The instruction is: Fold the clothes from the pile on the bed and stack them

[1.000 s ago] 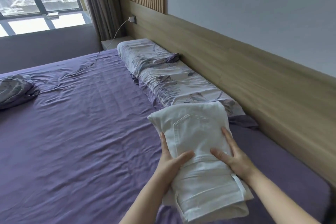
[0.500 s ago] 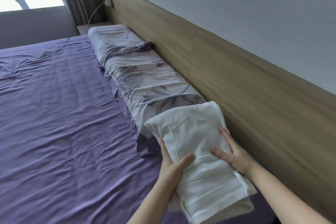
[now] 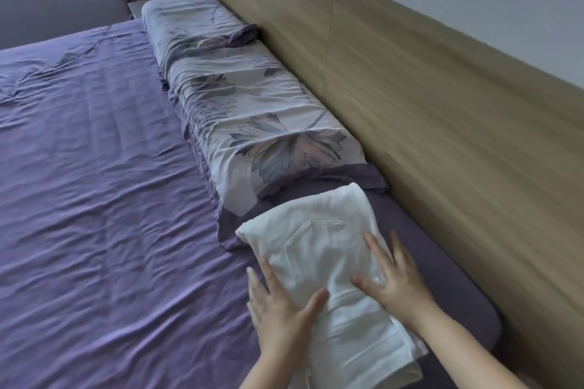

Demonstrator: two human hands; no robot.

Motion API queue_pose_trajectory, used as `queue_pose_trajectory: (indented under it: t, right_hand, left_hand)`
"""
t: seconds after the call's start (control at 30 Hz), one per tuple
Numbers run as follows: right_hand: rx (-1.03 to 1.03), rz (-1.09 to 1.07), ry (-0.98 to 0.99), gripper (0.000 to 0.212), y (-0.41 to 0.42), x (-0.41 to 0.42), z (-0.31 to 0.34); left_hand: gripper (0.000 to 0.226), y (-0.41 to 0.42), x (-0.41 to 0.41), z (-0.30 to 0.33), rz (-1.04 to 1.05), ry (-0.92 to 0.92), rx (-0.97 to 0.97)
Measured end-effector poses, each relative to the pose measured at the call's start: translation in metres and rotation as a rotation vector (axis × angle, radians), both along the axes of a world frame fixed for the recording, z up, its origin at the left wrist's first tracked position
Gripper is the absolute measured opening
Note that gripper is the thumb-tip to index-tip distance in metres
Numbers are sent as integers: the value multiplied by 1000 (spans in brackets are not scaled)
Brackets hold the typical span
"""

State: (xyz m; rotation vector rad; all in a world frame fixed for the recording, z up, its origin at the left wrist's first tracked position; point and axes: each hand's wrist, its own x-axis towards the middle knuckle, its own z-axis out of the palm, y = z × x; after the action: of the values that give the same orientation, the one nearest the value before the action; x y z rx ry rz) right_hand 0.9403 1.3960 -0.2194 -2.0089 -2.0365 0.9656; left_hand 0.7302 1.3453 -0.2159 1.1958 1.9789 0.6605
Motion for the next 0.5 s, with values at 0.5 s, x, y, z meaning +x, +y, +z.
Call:
queue_pose_trajectory:
  t: [0.5]
  right_hand:
    - [-1,278,-392,77,3,-5,-11]
  left_hand:
    - [97,10,7,-23,-575,721,157]
